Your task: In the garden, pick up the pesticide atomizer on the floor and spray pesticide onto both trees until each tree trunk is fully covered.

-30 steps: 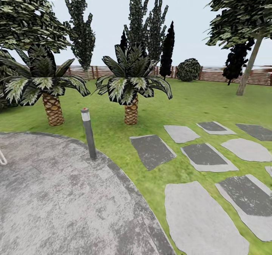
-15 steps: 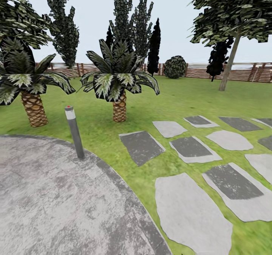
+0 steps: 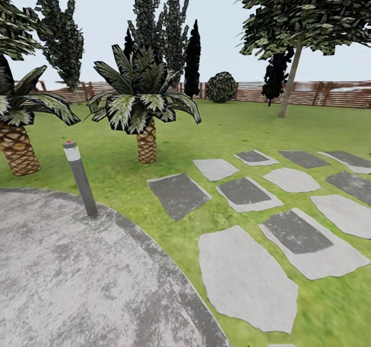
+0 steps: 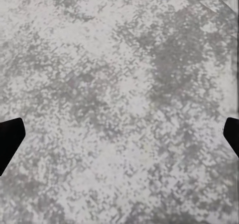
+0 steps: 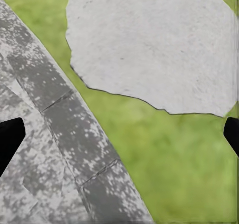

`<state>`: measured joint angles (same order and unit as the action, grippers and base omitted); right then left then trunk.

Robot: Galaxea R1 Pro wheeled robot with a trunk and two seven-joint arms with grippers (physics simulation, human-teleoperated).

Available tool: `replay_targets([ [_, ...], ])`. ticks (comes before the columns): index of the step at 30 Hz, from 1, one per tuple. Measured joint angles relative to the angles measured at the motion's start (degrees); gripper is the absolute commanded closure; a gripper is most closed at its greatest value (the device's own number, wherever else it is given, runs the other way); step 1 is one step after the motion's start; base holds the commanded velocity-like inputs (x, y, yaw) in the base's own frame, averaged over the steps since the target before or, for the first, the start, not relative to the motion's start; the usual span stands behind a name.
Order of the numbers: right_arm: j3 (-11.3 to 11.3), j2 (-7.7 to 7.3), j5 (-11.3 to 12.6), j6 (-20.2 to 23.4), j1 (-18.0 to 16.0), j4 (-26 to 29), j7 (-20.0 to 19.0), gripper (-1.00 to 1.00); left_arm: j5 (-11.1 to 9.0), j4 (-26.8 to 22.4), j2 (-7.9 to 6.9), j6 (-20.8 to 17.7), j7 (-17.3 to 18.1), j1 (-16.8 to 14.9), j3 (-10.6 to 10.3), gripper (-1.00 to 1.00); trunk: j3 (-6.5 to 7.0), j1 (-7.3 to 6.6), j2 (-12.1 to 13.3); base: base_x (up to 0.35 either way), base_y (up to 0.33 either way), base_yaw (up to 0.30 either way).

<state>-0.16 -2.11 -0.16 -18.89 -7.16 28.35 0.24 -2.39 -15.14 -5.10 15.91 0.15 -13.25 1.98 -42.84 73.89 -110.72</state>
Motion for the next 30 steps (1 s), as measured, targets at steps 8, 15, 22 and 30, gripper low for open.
replay_targets([
  [8,0.0,0.0,0.0,0.0,0.0,0.0,0.0,-1.0,0.0,0.0,0.0,0.0,0.0,0.0,-0.2,-1.0,-1.96,1.76,-3.2,0.0,0.0,-0.223],
  [15,0.0,0.0,0.0,0.0,0.0,0.0,0.0,-1.0,0.0,0.0,0.0,0.0,0.0,0.0,-0.3,-1.0,-3.68,3.3,-6.0,0.0,0.0,-0.225],
  [22,0.0,0.0,0.0,0.0,0.0,0.0,0.0,-1.0,0.0,0.0,0.0,0.0,0.0,0.0,-0.3,-1.0,-5.39,4.83,-8.8,0.0,0.0,-0.225],
  [30,0.0,0.0,0.0,0.0,0.0,0.0,0.0,-1.0,0.0,0.0,0.0,0.0,0.0,0.0,-0.3,-1.0,-7.3,6.59,-12.0,0.0,0.0,-0.233],
])
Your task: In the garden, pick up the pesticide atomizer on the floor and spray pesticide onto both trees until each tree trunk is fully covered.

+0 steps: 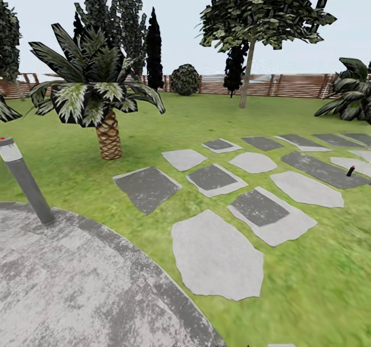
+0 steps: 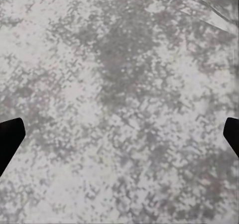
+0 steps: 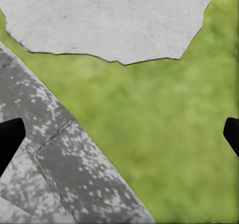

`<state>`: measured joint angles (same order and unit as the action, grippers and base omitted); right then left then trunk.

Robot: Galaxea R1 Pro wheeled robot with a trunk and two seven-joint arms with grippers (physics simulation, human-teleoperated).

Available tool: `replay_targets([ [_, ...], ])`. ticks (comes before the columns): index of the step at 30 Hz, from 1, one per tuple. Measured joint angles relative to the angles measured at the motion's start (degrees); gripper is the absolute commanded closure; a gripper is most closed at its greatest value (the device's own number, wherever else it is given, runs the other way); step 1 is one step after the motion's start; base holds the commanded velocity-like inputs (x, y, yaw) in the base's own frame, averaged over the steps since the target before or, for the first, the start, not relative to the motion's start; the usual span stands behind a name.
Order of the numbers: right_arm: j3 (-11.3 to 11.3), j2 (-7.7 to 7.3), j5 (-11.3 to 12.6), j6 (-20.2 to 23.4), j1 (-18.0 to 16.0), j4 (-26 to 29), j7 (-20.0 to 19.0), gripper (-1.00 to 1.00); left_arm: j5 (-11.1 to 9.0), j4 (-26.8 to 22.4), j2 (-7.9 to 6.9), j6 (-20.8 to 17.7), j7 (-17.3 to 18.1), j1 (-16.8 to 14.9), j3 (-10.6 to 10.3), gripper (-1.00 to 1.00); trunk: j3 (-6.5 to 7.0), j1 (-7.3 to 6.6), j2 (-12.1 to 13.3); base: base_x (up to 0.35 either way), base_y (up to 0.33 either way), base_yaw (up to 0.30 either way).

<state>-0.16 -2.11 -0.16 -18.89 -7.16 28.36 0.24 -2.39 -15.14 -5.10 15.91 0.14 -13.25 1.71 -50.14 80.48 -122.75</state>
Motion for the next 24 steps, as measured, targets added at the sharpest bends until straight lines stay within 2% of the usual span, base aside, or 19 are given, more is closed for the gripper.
replay_targets([
  [24,0.0,0.0,0.0,0.0,0.0,0.0,0.0,-1.0,0.0,0.0,0.0,0.0,0.0,0.0,-0.1,-1.0,-5.67,5.27,-9.6,0.0,0.0,-0.244],
])
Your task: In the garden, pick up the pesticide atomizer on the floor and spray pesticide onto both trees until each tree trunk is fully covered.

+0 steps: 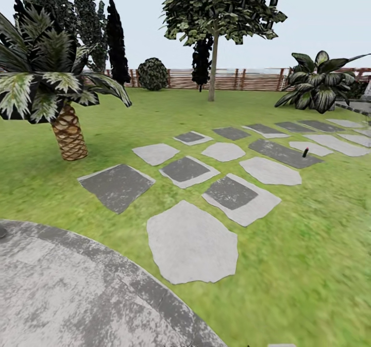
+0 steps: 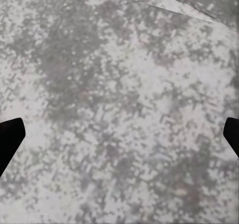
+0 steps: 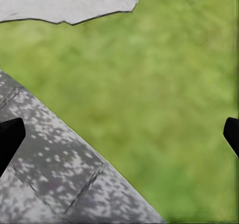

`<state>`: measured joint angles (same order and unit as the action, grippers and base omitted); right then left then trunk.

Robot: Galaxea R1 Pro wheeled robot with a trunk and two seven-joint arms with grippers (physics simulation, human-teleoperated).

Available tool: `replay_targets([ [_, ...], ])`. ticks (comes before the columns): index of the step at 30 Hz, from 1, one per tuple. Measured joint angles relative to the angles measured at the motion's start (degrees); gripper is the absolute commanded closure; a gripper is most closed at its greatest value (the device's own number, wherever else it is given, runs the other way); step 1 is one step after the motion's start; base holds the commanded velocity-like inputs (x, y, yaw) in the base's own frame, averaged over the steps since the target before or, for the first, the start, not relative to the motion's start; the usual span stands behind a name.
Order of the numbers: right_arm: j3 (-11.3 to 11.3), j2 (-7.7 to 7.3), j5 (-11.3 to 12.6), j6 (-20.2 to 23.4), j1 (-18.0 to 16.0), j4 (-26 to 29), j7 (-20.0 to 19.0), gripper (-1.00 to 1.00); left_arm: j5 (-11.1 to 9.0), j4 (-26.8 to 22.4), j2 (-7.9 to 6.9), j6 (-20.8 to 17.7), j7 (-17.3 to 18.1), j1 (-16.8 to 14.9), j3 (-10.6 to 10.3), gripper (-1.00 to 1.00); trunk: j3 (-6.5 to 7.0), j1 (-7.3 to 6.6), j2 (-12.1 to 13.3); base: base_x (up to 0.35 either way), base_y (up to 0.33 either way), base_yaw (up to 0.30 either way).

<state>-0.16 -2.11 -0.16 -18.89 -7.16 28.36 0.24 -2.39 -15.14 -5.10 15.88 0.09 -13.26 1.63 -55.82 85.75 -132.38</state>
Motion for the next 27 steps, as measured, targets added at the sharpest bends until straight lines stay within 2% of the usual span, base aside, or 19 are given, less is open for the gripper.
replay_targets([
  [13,0.0,0.0,0.0,0.0,0.0,0.0,0.0,-1.0,0.0,0.0,-0.06,0.0,0.0,0.0,0.1,-1.0,-3.07,2.86,-5.2,0.0,0.0,-0.244],
  [21,0.0,0.0,0.0,0.0,0.0,0.0,0.0,-1.0,-0.1,0.0,-0.08,0.0,-0.3,0.0,0.3,-1.0,-3.51,2.86,-5.2,0.009,0.0,-0.253],
  [27,0.0,0.0,0.1,0.0,0.0,0.0,0.0,-1.0,-0.1,-0.1,-0.17,0.0,-0.4,0.0,0.4,-1.0,-3.79,2.83,-5.2,0.279,0.003,-0.233],
])
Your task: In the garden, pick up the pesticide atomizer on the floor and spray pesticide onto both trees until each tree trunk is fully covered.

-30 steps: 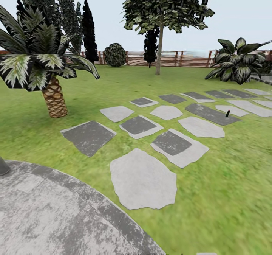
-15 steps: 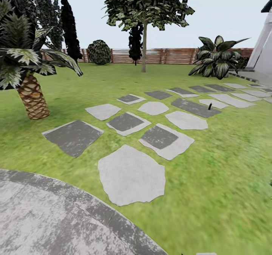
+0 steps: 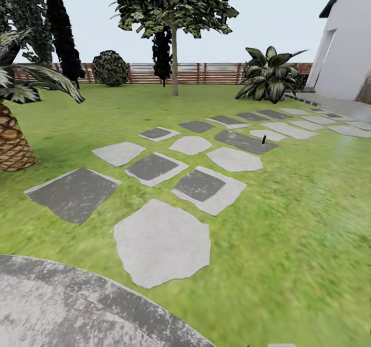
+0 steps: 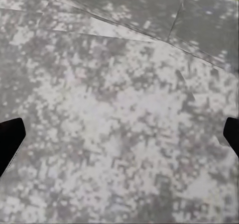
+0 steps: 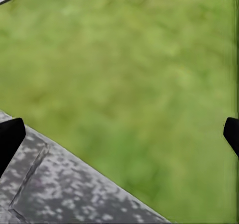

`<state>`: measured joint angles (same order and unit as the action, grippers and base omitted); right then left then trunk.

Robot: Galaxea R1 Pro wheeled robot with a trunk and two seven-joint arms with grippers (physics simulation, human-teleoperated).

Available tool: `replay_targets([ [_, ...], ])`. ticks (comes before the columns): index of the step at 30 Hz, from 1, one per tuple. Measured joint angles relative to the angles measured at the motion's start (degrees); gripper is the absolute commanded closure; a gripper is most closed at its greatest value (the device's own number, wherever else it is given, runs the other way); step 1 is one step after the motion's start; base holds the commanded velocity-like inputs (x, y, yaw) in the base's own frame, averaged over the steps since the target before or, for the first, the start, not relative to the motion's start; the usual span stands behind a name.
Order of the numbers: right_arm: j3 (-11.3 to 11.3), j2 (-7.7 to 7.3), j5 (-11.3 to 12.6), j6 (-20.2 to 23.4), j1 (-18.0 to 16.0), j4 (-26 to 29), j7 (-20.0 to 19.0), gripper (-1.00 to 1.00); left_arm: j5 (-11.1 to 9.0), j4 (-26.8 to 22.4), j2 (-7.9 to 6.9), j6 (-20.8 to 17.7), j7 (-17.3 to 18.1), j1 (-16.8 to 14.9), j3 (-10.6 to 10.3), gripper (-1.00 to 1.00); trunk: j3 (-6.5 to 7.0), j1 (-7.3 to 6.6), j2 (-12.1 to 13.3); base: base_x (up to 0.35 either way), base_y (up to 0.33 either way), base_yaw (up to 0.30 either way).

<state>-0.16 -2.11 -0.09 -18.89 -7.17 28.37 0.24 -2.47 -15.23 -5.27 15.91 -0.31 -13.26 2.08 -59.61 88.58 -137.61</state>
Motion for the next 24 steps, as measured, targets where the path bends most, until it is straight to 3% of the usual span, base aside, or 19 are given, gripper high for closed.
replay_targets([
  [15,0.0,0.0,-0.1,-0.1,0.0,0.0,0.0,-1.0,0.1,0.1,0.1,0.0,-0.2,0.0,-0.3,-1.0,-0.06,0.0,0.0,0.333,0.042,-0.018],
  [24,0.0,0.0,0.0,0.0,0.0,0.0,0.0,-1.0,0.1,0.1,0.09,0.0,-0.2,0.0,-0.3,-1.0,-0.06,0.0,0.0,0.336,0.025,-0.222],
])
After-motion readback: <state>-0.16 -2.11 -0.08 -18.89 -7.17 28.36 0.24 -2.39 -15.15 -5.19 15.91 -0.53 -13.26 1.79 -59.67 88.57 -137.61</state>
